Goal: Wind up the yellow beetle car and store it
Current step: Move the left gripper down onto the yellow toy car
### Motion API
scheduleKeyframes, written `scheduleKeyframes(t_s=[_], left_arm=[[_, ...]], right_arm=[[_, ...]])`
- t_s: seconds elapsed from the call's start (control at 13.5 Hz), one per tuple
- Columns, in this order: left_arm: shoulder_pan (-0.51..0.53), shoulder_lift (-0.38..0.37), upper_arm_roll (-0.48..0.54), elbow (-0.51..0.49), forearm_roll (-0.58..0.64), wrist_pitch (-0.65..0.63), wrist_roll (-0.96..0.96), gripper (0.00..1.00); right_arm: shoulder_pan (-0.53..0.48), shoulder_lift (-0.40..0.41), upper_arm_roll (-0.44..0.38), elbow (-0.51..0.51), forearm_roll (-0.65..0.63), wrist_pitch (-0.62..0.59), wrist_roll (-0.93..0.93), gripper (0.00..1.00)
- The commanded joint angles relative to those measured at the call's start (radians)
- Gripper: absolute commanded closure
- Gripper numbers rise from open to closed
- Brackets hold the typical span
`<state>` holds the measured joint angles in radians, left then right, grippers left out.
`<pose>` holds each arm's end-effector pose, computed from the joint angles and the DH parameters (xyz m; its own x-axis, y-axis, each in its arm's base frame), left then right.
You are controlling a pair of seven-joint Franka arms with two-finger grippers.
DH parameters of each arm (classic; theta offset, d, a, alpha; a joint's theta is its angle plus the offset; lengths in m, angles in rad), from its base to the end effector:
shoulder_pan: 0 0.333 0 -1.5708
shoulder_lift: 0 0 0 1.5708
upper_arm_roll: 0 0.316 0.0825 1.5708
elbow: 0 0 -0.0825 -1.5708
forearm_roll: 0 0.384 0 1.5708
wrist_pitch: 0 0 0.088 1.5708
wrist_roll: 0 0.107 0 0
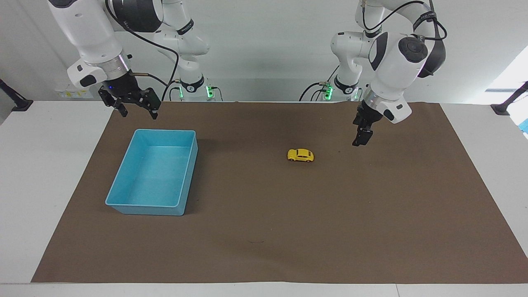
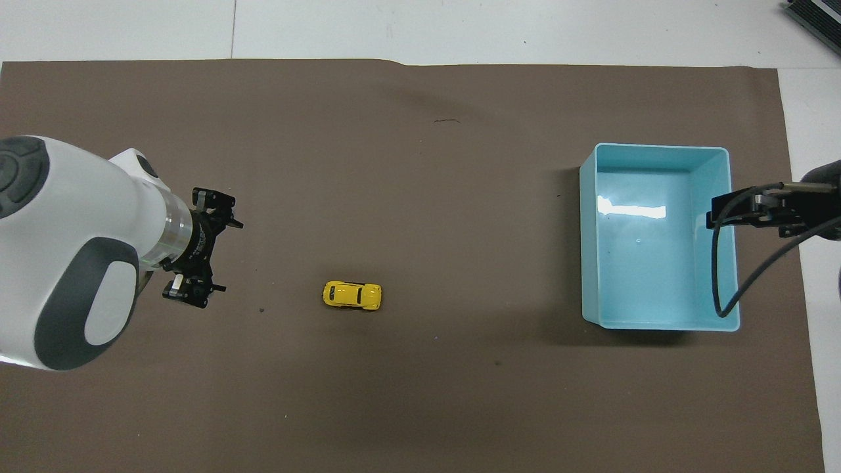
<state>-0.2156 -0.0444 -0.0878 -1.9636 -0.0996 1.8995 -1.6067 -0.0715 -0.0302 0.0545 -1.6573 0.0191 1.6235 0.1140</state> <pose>0.5164 -0.1698 0.4903 0.2302 0.9691 -0.0888 0.9721 -0.2331 -0.0244 0.5485 -0.0069 0.6048 0.9913 -0.1316 -0.0056 -0.1317 -0.9911 -0.0169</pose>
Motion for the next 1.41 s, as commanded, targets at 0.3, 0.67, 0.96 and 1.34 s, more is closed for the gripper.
scheduleKeyframes(t_s=[0.3,0.67,0.96,1.34], left_arm=[[-0.143,0.029,0.016,-0.119,-0.037,0.185,-0.241,0.0],[-0.237,0.123,0.016,-0.172,-0.04,0.348,-0.377,0.0],[-0.297,0.133,0.016,-0.277,-0.04,0.51,-0.443,0.0],[-0.311,0.178,0.017,-0.317,-0.04,0.607,-0.461,0.0]], right_arm=[[-0.011,-0.011,0.005,-0.009,0.005,0.006,-0.014,0.0],[-0.011,-0.011,0.005,-0.009,0.005,0.006,-0.013,0.0],[-0.011,-0.011,0.005,-0.009,0.005,0.006,-0.014,0.0],[-0.011,-0.011,0.005,-0.009,0.005,0.006,-0.014,0.0]])
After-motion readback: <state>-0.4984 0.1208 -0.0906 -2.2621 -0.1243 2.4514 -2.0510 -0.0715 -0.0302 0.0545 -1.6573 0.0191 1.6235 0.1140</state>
